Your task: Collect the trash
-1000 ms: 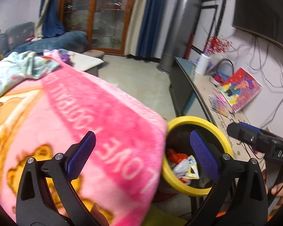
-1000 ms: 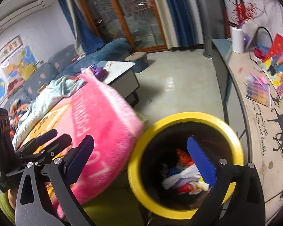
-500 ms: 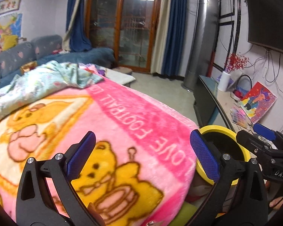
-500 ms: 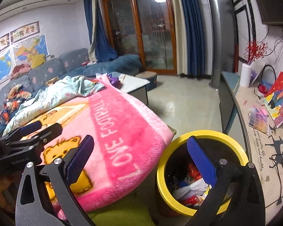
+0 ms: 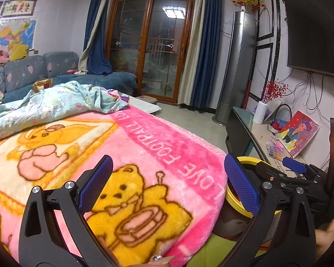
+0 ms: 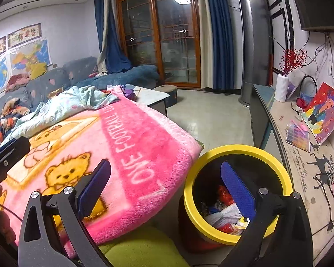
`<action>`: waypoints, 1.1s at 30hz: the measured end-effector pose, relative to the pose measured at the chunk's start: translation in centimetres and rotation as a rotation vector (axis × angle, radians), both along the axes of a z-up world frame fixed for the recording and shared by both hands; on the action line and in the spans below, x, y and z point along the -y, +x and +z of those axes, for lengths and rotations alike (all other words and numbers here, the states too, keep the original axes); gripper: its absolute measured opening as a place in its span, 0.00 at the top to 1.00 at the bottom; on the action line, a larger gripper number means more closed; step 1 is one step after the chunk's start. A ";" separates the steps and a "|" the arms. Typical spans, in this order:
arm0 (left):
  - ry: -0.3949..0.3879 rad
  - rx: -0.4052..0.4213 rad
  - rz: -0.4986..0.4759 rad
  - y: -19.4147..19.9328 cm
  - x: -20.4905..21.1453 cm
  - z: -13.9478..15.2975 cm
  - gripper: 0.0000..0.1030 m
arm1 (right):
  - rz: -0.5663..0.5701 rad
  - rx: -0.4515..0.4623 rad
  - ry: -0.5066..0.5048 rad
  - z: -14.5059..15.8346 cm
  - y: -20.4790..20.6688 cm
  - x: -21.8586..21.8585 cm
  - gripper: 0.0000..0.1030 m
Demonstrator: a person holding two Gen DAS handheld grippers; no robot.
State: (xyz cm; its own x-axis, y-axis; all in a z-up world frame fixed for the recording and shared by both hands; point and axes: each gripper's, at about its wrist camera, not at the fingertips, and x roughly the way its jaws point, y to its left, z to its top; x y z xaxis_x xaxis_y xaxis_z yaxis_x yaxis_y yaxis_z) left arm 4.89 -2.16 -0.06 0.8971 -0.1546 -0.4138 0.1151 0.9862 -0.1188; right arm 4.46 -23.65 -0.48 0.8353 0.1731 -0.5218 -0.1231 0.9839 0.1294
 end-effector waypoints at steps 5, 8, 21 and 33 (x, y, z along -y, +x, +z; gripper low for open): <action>-0.010 -0.001 0.001 -0.1 -0.2 0.0 0.11 | 0.003 -0.001 -0.001 -0.1 0.0 0.0 0.06; -0.012 -0.002 0.002 0.0 -0.2 0.0 0.11 | 0.002 -0.003 -0.001 0.0 0.0 0.0 0.06; -0.017 -0.015 0.002 -0.2 -0.1 -0.5 0.11 | -0.005 -0.005 0.004 -0.1 0.0 0.2 0.06; -0.017 -0.024 0.008 -0.4 0.0 -0.8 0.11 | -0.006 -0.006 0.003 -0.1 0.1 0.2 0.06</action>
